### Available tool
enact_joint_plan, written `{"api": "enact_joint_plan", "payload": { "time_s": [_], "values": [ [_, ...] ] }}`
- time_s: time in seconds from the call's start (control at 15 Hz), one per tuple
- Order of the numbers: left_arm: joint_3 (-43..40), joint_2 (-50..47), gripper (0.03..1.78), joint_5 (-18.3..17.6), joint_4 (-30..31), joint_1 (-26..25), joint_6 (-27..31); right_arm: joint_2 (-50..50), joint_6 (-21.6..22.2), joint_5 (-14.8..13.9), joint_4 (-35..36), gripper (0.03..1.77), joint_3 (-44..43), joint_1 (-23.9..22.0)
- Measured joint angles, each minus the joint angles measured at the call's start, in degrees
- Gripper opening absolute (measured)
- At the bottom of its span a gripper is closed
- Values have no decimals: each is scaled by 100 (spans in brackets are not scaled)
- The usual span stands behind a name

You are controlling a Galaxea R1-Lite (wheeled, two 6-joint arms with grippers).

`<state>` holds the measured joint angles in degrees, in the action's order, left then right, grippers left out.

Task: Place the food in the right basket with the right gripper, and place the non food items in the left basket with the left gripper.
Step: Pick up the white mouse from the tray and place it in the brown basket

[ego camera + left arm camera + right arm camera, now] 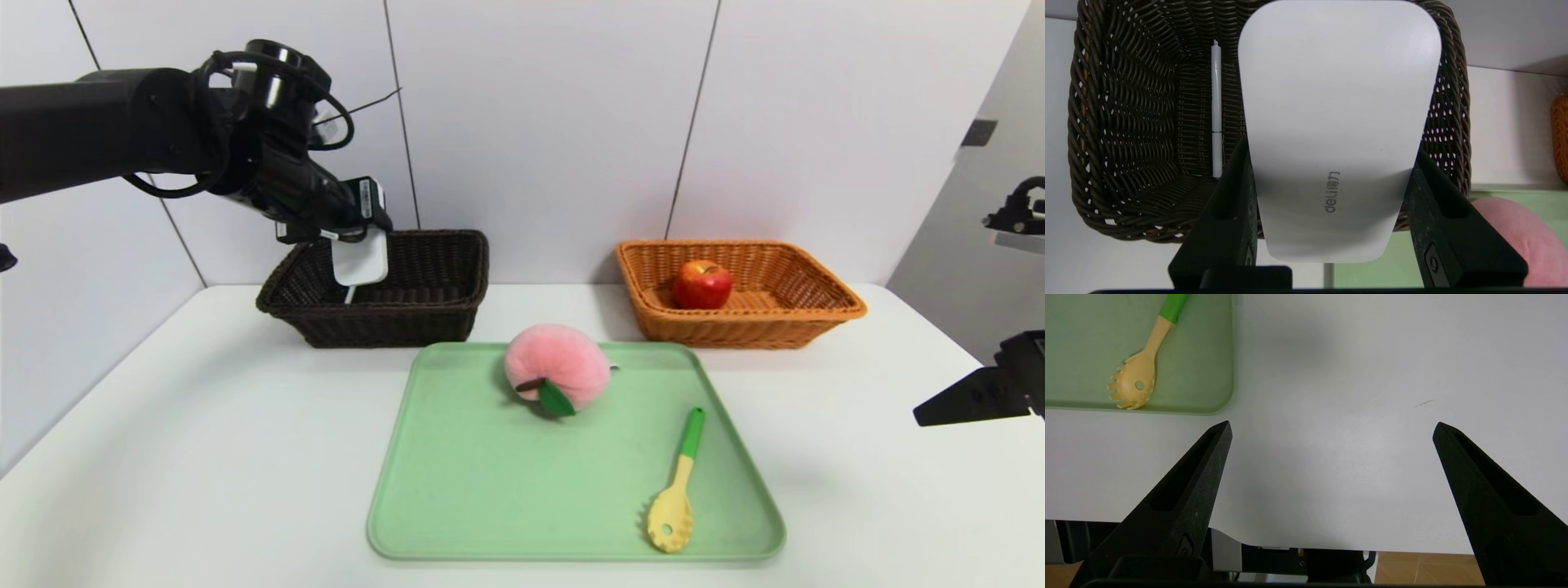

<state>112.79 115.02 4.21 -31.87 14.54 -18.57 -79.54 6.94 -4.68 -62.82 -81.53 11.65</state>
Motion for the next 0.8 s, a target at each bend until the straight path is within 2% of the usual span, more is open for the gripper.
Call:
{"api": "enact_joint_plan", "payload": {
  "time_s": [0.13, 0.47, 0.8],
  "values": [
    [6, 190, 100, 0, 189, -77, 148, 160, -13, 5, 402, 170, 311, 11],
    [22, 835, 100, 177, 1062, -223, 617, 383, -2, -20, 478, 170, 505, 44],
    [24, 1246, 100, 185, 1167, -258, 619, 438, -7, -22, 605, 170, 513, 59]
  ]
}}
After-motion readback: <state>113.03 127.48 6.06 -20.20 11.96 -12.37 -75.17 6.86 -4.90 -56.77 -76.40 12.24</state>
